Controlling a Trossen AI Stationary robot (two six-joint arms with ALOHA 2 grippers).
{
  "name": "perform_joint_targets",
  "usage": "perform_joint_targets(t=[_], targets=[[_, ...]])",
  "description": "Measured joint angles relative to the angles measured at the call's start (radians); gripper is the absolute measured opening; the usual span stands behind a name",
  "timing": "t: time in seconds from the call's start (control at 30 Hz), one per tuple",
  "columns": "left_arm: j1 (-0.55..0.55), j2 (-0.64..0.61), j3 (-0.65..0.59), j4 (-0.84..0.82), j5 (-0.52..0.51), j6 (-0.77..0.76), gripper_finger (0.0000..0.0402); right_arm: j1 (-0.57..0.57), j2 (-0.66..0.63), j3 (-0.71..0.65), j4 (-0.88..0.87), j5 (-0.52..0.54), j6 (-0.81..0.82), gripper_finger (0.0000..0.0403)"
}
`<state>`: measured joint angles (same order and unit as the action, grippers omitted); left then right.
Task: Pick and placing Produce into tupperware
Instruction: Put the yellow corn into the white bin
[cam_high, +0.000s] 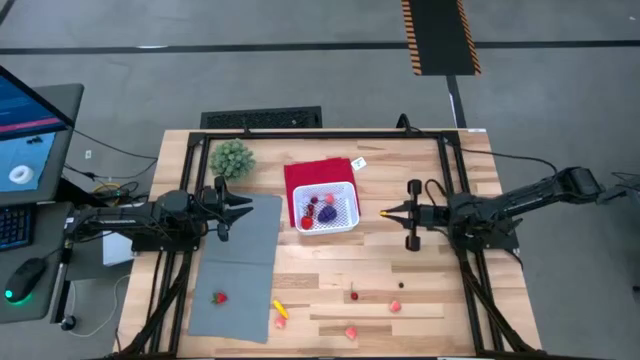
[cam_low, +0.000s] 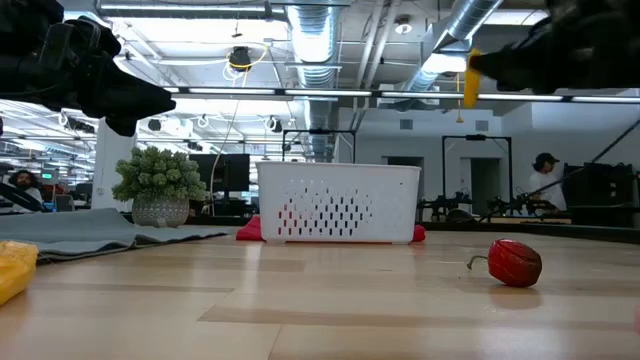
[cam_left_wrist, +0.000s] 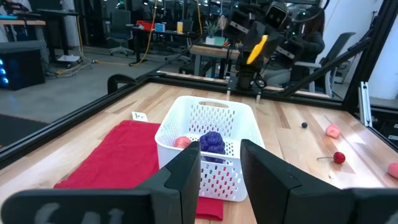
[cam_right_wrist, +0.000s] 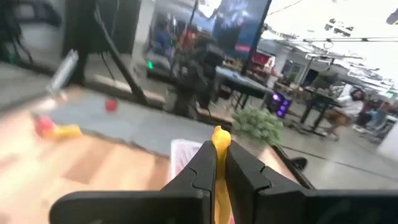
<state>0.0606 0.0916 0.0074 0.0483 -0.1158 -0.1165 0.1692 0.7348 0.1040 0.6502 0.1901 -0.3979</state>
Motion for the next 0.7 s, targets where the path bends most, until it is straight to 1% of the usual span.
perform_joint_targets(t=[0.13,0.23,0.27,0.4,0.6,0.7], targets=[[0.0,0.0,0.0,0.0,0.0,0.0,0.0104,-0.048,0.132,0.075,-0.001,0.007,-0.038,0.0047],[0.0,0.0,0.0,0.0,0.0,0.0,0.0104,-0.086,0.259,0.165,-0.003,0.021,-0.054,0.0047],[0.0,0.0,0.0,0.0,0.0,0.0,0.0104,-0.103,0.303,0.201,-0.002,0.022,-0.022,0.0047],[0.0,0.0,0.0,0.0,0.0,0.0,0.0104,-0.179,0.469,0.356,-0.03,0.018,0.195,0.0048],[0.0,0.0,0.0,0.0,0.0,0.0,0.0104,-0.271,0.668,0.589,-0.289,-0.05,0.35,0.0051],[0.0,0.0,0.0,0.0,0.0,0.0,0.0104,-0.3,0.766,0.683,-0.367,-0.141,0.398,0.0051]])
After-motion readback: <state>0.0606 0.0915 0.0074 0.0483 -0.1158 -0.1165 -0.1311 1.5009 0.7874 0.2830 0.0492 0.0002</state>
